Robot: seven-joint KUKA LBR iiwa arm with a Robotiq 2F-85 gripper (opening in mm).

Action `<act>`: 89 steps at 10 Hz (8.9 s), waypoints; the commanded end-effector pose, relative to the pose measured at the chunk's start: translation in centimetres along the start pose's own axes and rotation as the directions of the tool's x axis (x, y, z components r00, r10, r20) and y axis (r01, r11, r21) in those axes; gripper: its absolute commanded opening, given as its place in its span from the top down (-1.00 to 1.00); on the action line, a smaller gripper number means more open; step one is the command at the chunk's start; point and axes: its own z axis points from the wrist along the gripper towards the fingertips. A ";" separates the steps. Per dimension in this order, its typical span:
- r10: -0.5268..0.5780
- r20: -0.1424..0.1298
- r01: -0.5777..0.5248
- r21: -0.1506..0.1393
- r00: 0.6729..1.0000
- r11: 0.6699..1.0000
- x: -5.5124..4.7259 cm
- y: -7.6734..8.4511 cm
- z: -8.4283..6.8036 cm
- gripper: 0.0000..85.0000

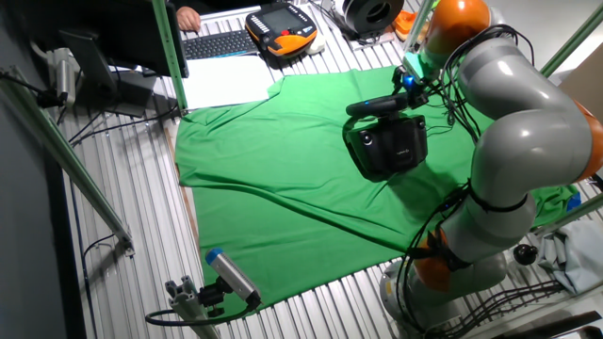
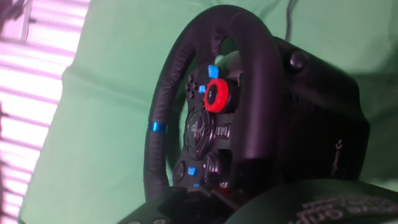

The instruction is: Rotate the steering wheel 90 degrees clockwise

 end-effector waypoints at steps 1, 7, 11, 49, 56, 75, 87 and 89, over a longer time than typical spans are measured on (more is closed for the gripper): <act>0.204 0.027 -0.204 -0.007 0.978 0.979 0.0 0.0 0.2 -0.20; 0.181 0.026 -0.180 -0.021 0.983 0.983 0.4 -0.2 0.5 0.60; 0.168 0.032 -0.167 -0.033 0.985 0.985 1.5 -0.3 1.0 0.60; 0.273 0.108 -0.264 -0.094 0.956 0.960 9.1 1.0 4.0 1.00; 0.272 0.112 -0.262 -0.091 0.956 0.961 9.5 1.4 4.7 1.00; 0.308 0.131 -0.293 -0.123 0.942 0.948 10.9 2.1 7.0 1.00; 0.311 0.142 -0.293 -0.135 0.940 0.946 11.5 2.5 8.2 1.00; 0.310 0.135 -0.294 -0.124 0.941 0.948 11.5 2.5 8.2 1.00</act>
